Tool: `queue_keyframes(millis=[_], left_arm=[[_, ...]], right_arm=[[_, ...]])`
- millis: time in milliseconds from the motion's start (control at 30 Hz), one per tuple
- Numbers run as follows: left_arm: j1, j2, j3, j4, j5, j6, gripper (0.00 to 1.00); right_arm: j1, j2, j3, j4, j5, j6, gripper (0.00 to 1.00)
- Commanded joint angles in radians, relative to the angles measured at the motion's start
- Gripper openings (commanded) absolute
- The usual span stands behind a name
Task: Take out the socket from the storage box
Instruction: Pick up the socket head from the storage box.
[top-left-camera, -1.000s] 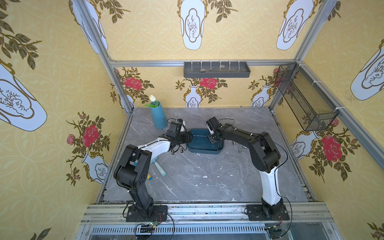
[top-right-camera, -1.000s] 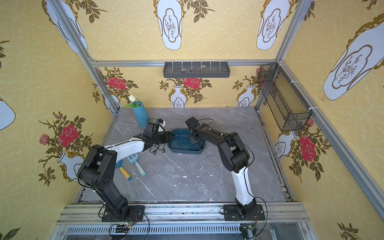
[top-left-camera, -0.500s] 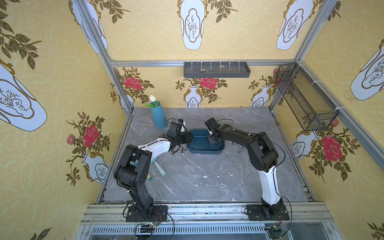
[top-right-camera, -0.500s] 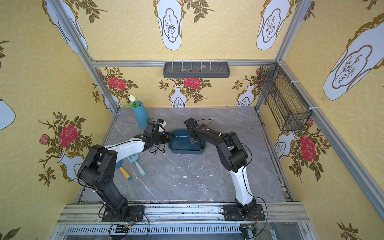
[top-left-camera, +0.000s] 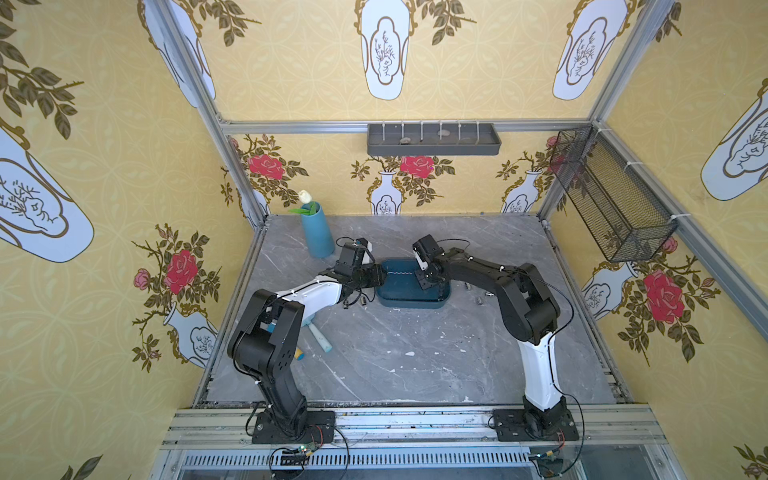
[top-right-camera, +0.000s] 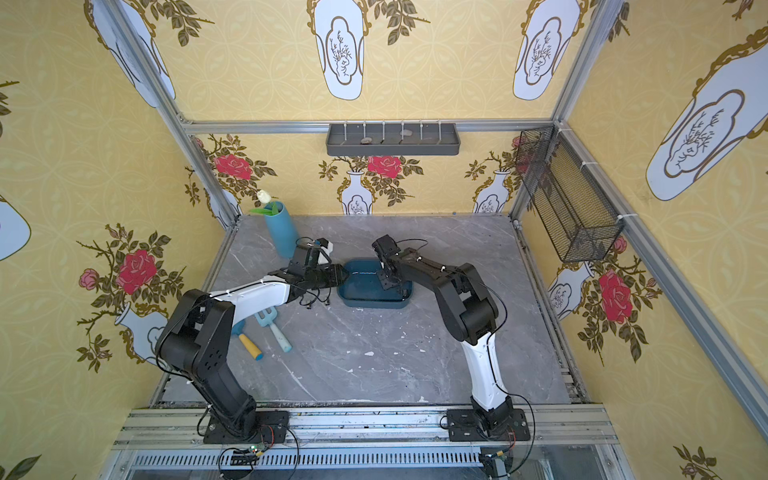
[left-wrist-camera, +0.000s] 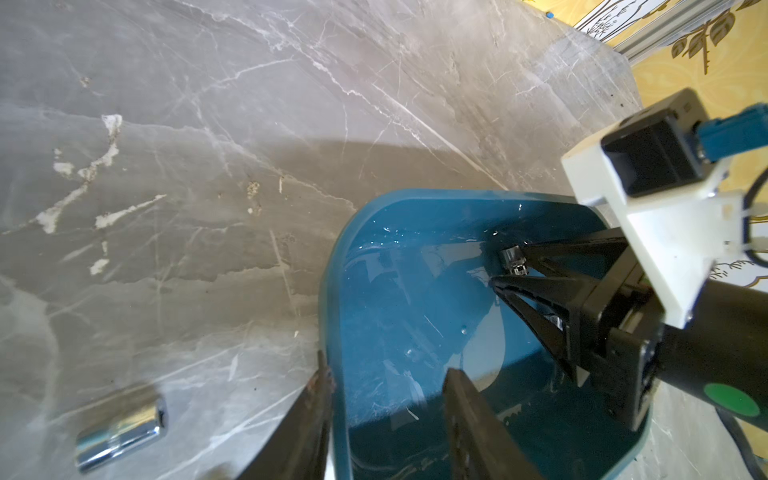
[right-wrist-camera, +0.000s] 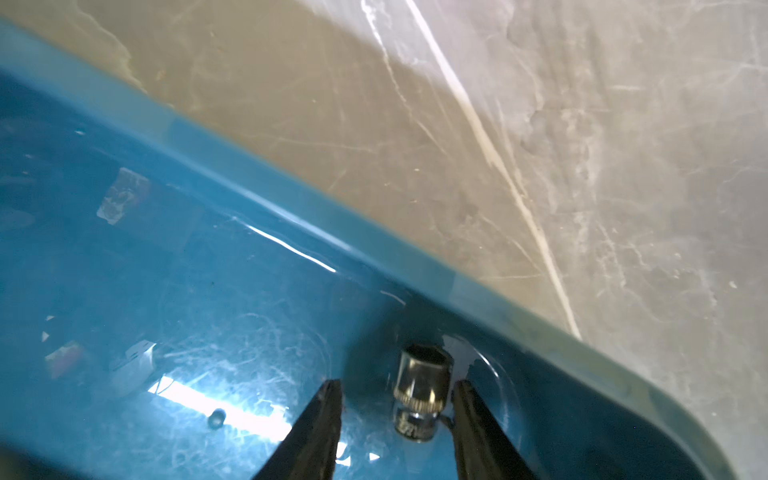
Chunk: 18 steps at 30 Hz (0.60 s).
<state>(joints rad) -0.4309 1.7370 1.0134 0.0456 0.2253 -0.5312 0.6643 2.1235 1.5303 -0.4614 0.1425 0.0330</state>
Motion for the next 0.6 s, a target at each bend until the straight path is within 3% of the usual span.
queue_keyframes(millis=[0,567], left_arm=[[0.001,0.01,0.001,0.03,0.003,0.01,0.48],[0.001,0.006,0.003,0.033,0.004,0.01,0.48]], right_arm=[[0.0,0.005,0.0,0.022,-0.013,0.007,0.44],[-0.004,-0.001,0.006,0.008,-0.014,0.003,0.22]])
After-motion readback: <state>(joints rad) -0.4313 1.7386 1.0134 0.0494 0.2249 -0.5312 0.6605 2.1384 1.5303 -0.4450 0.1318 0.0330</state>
